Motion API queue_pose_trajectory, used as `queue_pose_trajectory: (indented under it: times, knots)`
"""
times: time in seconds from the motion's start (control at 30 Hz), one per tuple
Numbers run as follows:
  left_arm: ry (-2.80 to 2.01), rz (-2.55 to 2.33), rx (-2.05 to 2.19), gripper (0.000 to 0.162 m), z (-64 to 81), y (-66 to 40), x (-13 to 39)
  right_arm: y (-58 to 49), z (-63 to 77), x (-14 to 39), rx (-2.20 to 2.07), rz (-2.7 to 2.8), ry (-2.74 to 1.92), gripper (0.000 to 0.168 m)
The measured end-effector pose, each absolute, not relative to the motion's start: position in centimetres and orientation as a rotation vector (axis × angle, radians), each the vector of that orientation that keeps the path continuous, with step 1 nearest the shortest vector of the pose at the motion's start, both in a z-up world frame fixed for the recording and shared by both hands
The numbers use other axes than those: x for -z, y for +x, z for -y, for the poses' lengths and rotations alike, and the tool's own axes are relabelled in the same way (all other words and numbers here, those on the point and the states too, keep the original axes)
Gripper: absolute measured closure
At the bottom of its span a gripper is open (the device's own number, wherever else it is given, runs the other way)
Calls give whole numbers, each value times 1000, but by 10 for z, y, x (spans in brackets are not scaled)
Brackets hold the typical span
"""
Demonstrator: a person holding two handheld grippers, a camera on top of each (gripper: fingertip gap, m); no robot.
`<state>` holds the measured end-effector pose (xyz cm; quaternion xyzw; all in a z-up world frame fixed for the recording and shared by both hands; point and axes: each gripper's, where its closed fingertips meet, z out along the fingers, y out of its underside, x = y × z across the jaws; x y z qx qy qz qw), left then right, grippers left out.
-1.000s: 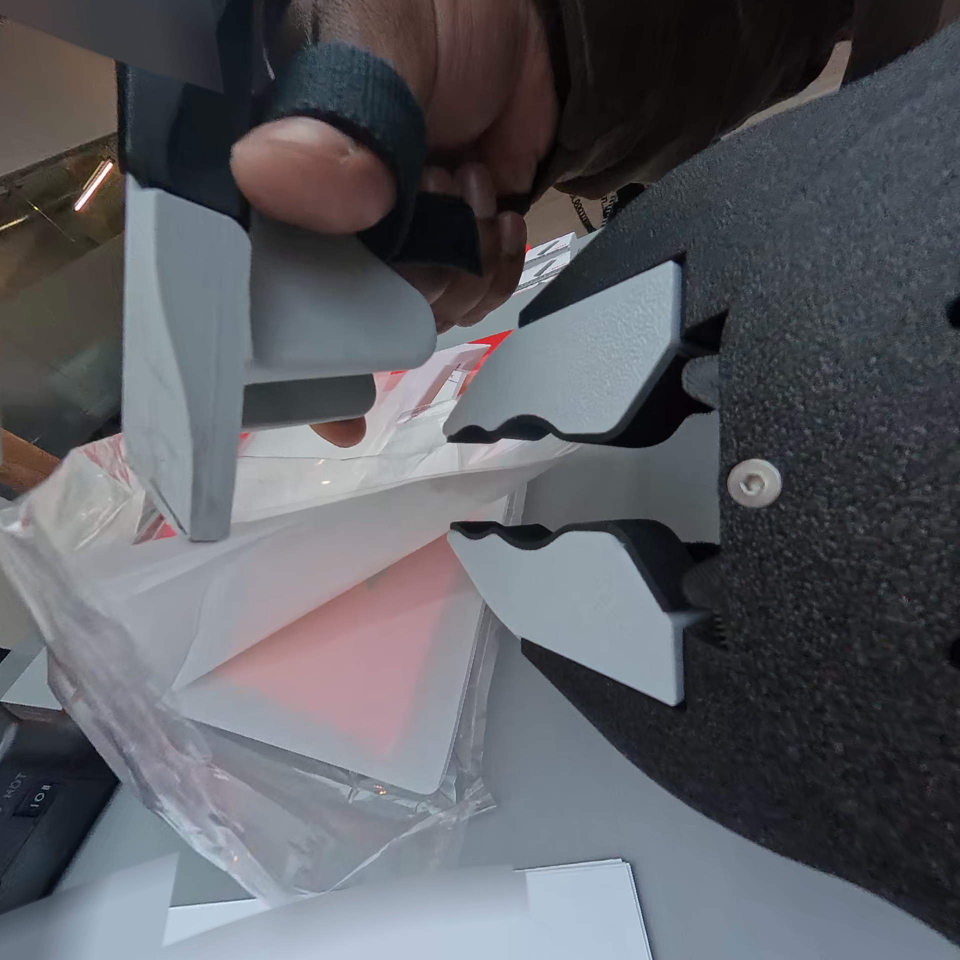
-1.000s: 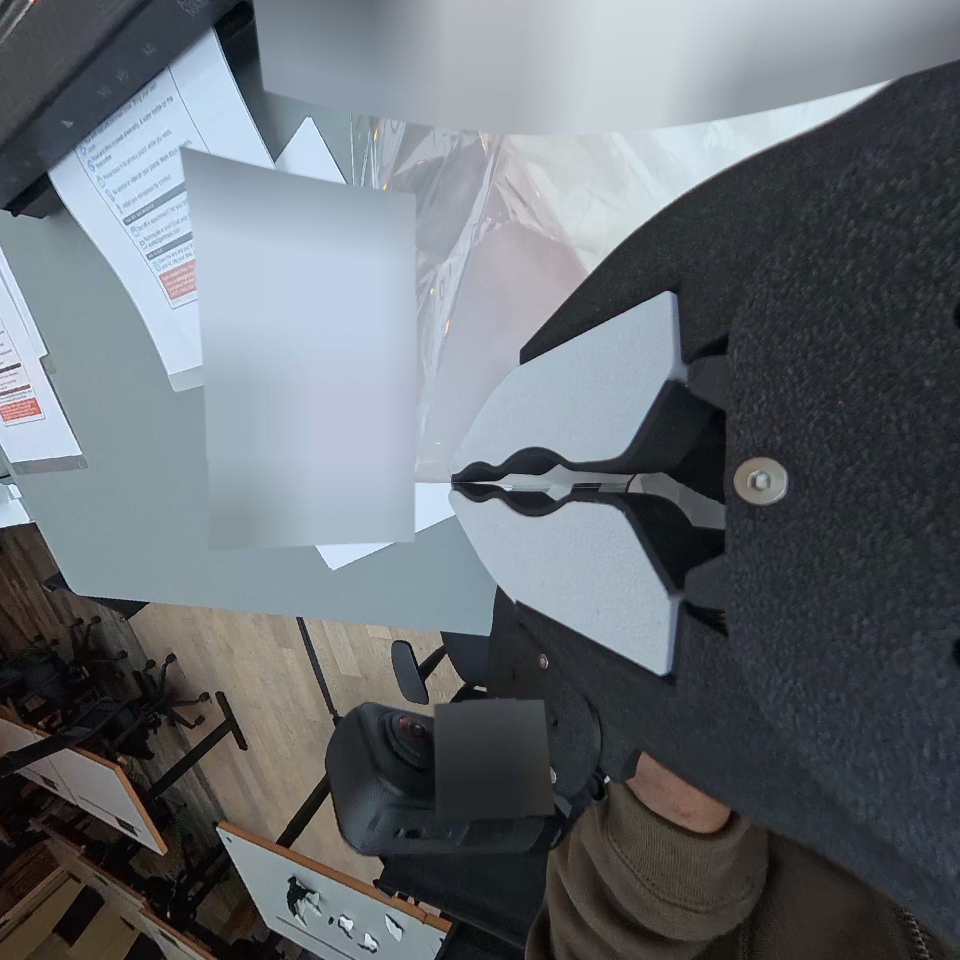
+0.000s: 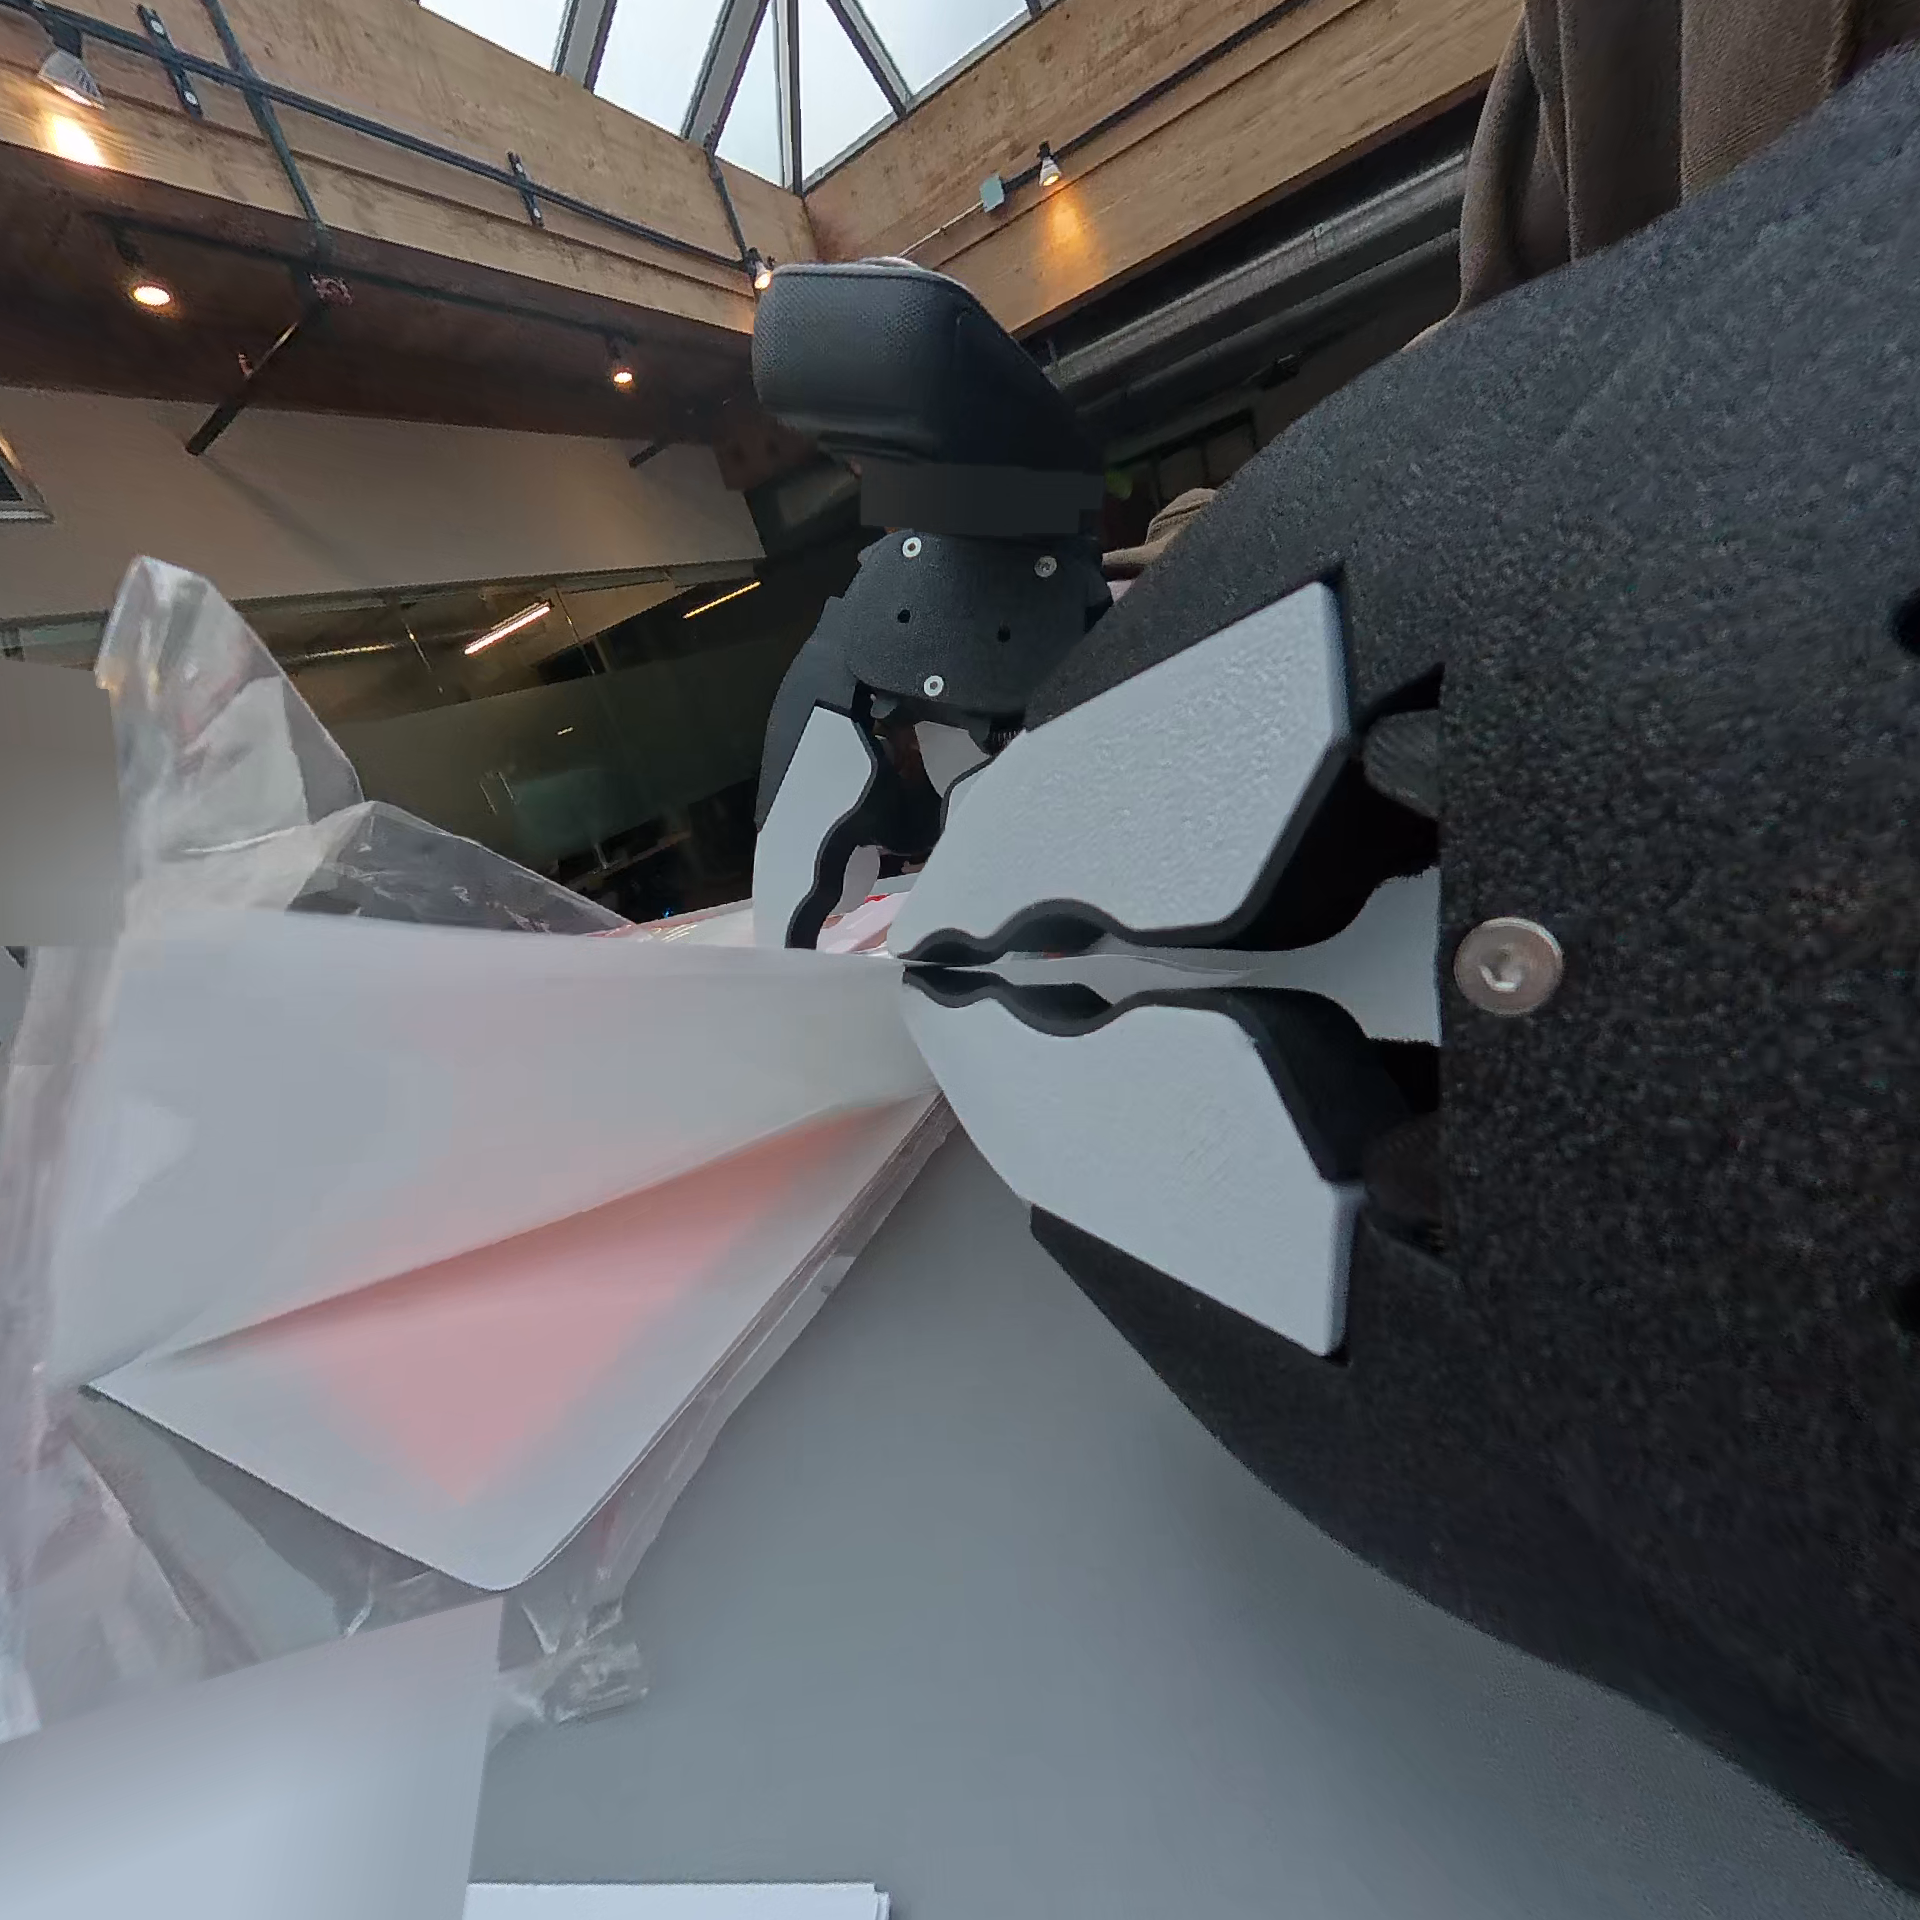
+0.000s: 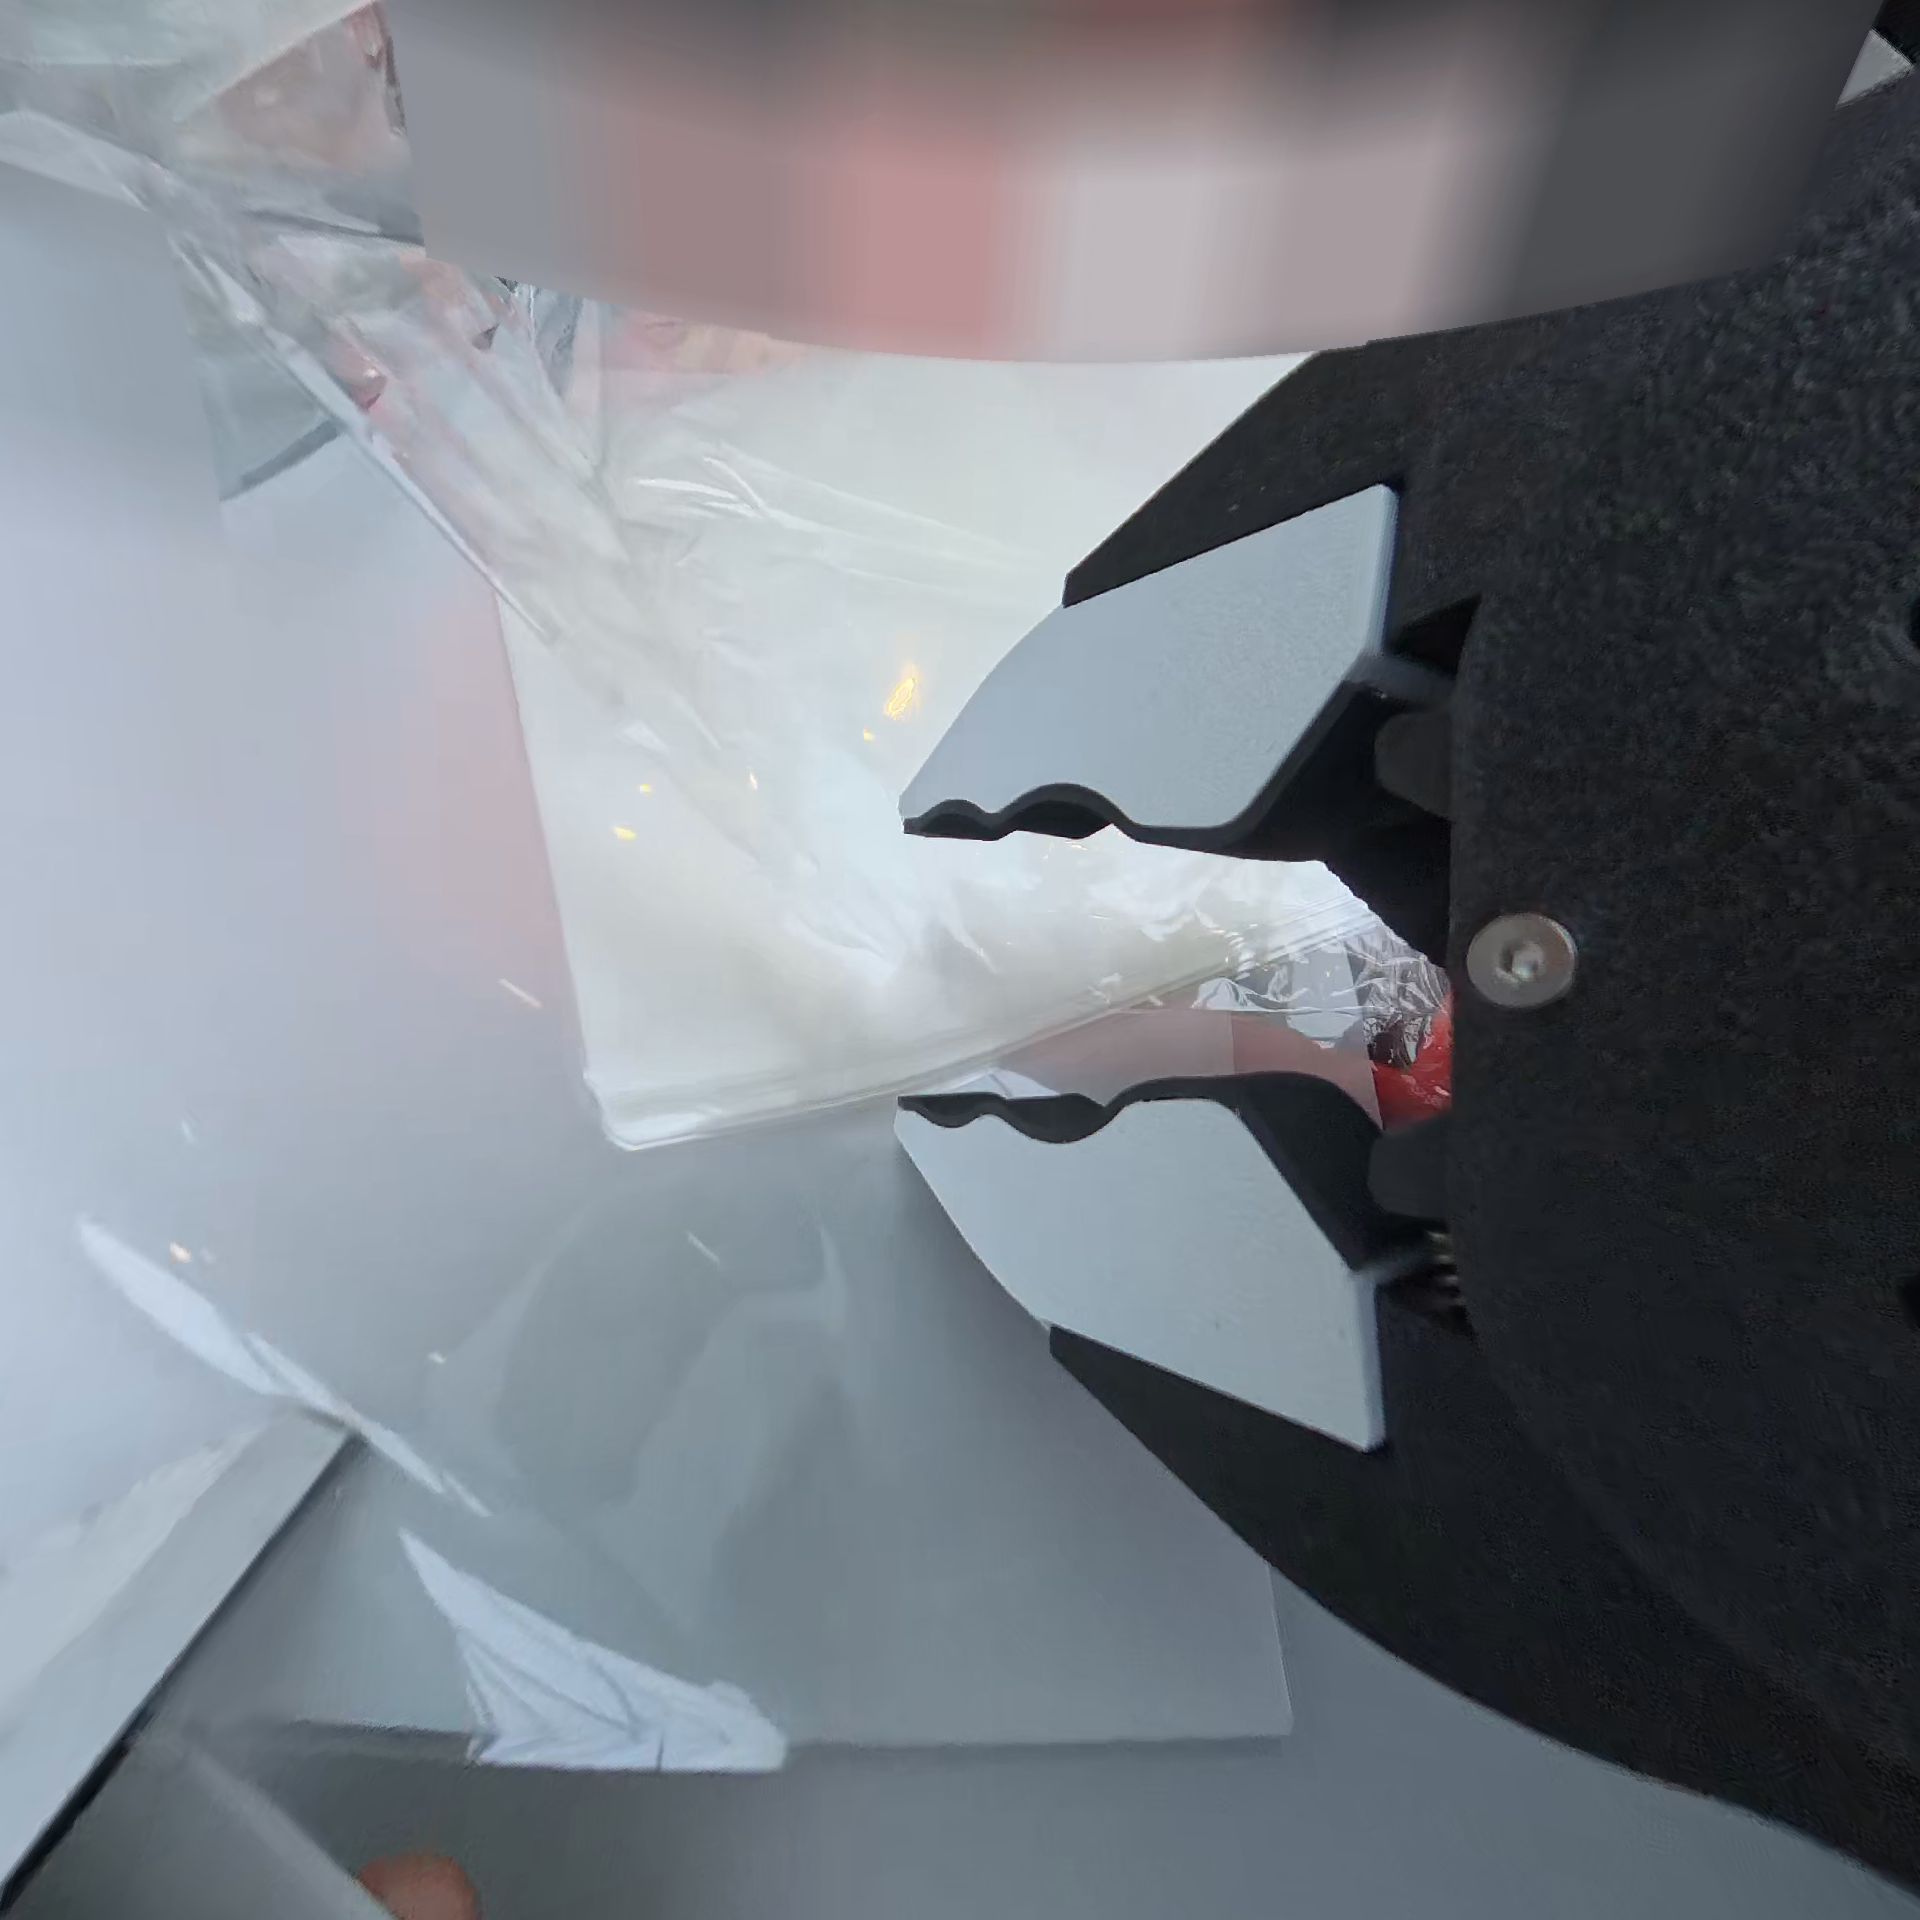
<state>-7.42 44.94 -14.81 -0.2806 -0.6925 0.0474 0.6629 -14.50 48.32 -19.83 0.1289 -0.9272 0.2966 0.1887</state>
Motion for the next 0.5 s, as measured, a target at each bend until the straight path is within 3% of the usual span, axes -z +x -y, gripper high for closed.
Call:
queue_pose_trajectory:
  times: [0.03,0.5]
  knots:
    - [-629,1565,-100,162,-449,-73,148,-146,-482,198,-835,2607,359,120]
    - [-663,1532,7,162,-456,-25,146,-190,-485,192,-781,2545,161,123]
